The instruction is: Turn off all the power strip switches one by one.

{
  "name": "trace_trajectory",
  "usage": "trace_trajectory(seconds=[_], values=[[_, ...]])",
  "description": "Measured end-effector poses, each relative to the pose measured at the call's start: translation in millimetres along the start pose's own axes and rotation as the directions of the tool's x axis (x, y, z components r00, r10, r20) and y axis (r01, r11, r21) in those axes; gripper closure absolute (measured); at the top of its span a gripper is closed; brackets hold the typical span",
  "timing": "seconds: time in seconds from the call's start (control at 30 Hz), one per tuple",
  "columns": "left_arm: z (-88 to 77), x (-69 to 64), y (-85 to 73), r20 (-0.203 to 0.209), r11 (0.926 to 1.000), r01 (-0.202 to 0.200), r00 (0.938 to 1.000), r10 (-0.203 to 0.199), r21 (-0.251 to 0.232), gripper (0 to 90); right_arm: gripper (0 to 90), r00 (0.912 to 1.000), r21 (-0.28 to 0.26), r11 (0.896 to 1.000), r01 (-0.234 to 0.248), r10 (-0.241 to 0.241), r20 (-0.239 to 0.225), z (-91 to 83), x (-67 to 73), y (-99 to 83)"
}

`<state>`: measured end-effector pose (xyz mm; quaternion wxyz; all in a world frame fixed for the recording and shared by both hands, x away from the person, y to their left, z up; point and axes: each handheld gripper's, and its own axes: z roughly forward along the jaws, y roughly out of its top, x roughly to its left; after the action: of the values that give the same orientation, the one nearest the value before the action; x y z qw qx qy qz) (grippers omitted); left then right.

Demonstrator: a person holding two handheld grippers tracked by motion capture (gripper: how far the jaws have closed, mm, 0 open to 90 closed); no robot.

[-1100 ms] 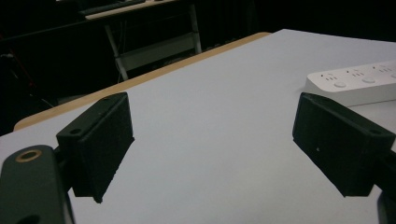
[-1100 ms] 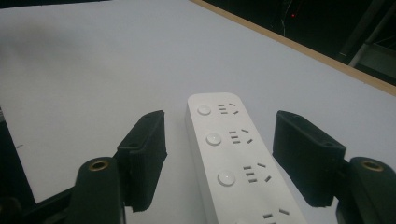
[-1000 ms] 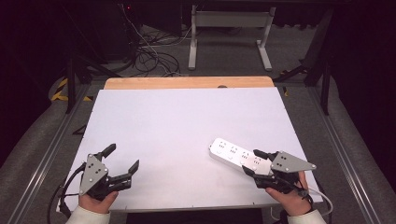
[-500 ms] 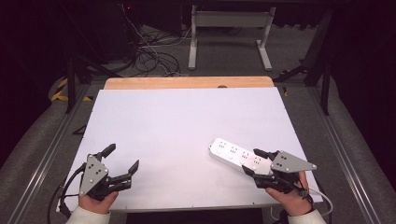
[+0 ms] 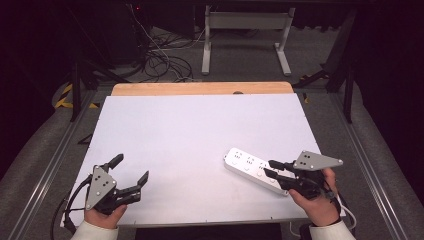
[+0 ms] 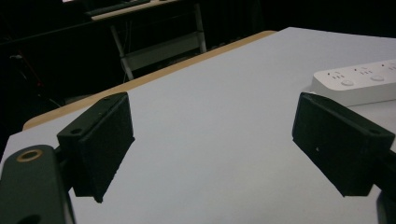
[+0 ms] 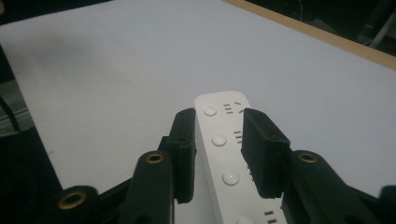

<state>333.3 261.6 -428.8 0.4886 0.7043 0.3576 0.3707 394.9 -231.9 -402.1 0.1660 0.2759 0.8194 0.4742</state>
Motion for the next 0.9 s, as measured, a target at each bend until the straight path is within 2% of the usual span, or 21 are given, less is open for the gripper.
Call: trace_trajectory(seconds=[0.07,0.17,0.2,0.23,0.33,0.37,0.43,0.63,0.67,0.7,0.73,0.9], values=[[0.2,-0.2,-0.1,-0.001,1.0,0.003,1.0,-0.003,-0.001,13.1,75.3,0.9999,0.024,1.0,-0.004,0.004,0.013,0.3,-2.3,3.2],[0.1,-0.1,-0.3,-0.002,1.0,0.004,1.0,-0.004,0.001,13.1,84.5,0.9989,0.075,0.997,0.014,-0.018,0.043,1.9,-3.1,7.5],[0.0,0.0,-0.3,-0.003,1.0,0.003,1.0,-0.003,0.001,13.1,84.5,0.9989,0.075,0.997,0.014,-0.018,0.043,1.9,-3.1,7.5],[0.2,0.0,-0.4,-0.003,1.0,0.004,1.0,-0.004,-0.001,13.1,90.0,0.998,0.1,0.995,0.016,-0.022,0.059,3.3,-3.5,9.6],[0.1,0.1,-0.4,-0.006,1.0,0.003,1.0,-0.003,-0.002,13.1,90.0,0.9975,0.122,0.992,0.019,-0.027,0.066,5.5,-5.4,11.6],[0.0,0.1,-0.4,-0.006,1.0,0.003,1.0,-0.003,-0.003,13.1,90.0,0.997,0.153,0.988,0.021,-0.032,0.071,7.8,-6.5,13.3],[0.0,-0.1,-0.4,-0.008,1.0,0.002,1.0,-0.002,-0.002,13.1,90.0,0.9956,0.181,0.983,0.022,-0.038,0.085,9.9,-7.7,14.7],[0.2,-0.1,-0.5,-0.01,1.0,0.002,0.9999,-0.002,0.0,13.1,90.0,0.9947,0.214,0.977,0.01,-0.032,0.098,13.8,-10.5,17.0],[0.3,-0.2,-0.5,-0.01,1.0,0.001,0.9999,-0.001,0.001,13.1,90.0,0.9923,0.236,0.972,0.009,-0.038,0.118,15.7,-11.7,18.4],[0.3,-0.2,-0.5,-0.011,1.0,0.001,0.9999,-0.001,0.001,13.1,90.0,0.9923,0.236,0.972,0.009,-0.038,0.118,15.7,-11.7,18.4],[0.3,-0.3,-0.6,-0.011,1.0,0.001,0.9999,-0.001,0.001,13.2,90.0,0.9918,0.26,0.966,0.002,-0.035,0.123,17.7,-12.7,19.6],[-0.2,0.2,-0.5,-0.014,1.0,-0.001,0.9999,0.001,0.003,13.2,90.0,0.9944,0.274,0.961,-0.025,-0.004,0.106,20.5,-15.4,19.9]])
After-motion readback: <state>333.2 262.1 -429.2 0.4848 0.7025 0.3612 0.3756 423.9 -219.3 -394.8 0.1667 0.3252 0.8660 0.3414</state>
